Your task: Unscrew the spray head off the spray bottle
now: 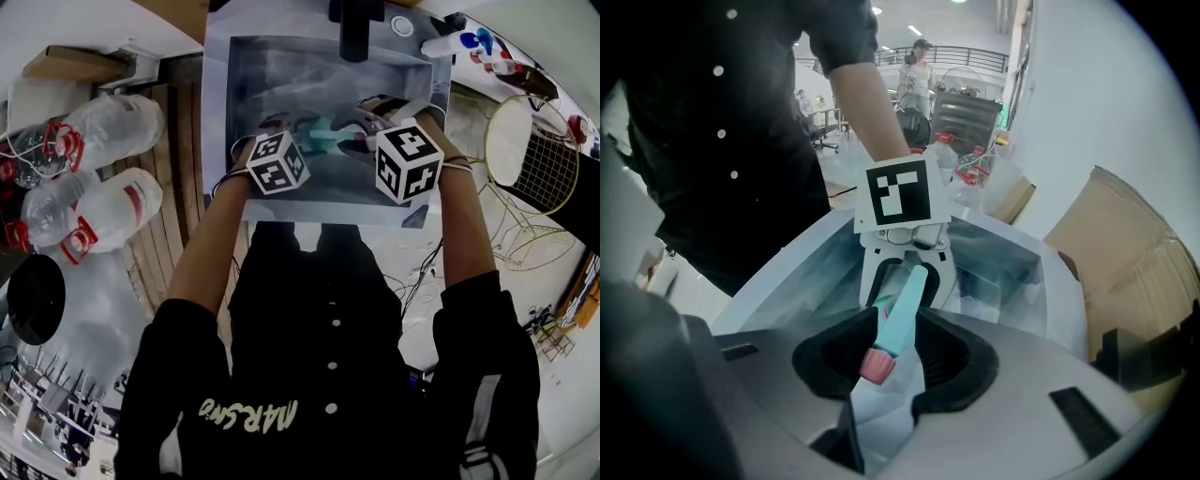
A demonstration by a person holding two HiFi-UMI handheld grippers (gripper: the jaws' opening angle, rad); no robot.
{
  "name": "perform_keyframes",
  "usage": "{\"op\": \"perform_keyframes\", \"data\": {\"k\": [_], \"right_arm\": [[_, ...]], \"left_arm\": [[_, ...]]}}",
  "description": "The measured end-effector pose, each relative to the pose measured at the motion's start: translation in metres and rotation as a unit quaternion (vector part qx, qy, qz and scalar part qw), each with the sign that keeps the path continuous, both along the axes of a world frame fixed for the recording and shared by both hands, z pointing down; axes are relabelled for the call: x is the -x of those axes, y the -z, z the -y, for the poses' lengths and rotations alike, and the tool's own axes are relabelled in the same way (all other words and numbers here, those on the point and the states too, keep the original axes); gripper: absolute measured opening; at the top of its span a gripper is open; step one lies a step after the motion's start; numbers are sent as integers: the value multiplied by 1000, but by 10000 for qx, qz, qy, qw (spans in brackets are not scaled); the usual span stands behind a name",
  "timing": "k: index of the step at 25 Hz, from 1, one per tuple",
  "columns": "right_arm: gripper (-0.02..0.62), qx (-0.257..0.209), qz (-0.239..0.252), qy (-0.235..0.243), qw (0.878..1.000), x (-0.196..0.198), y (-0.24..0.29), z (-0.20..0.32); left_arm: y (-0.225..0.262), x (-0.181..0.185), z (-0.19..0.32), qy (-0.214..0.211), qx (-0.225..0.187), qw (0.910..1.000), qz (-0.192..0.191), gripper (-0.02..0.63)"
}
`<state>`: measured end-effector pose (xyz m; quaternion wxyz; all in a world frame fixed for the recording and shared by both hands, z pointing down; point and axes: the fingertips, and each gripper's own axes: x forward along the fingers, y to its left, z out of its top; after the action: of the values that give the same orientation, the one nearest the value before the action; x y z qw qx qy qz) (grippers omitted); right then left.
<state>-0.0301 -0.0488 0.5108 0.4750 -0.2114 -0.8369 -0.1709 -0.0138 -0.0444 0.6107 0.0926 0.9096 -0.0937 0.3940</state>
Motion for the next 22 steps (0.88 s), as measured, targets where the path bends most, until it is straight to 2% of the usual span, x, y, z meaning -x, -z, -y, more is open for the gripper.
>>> {"op": "perform_keyframes", "data": {"k": [3,7,10,15,22], "right_arm": [[135,-56,41,-74,9999,0,0,1],[89,-145,52,-332,9993,-2,-2,5],[89,-118,37,-478,9988,-3,-3,6],[93,-67,47,-497,9987,-4,-2,4],[118,-87,2,87,9999,-3,-3,3]], "left_arm": [[0,0,1,81,-15,10000,-35,329],[-6,-6,6,440,-81,9990,37,348],[-12,-11,7,522,-177,9984,134,360],[-11,-12,5,269,-240,9993,32,359],[-11,-12,5,-53,-227,9997,-124,357]]}}
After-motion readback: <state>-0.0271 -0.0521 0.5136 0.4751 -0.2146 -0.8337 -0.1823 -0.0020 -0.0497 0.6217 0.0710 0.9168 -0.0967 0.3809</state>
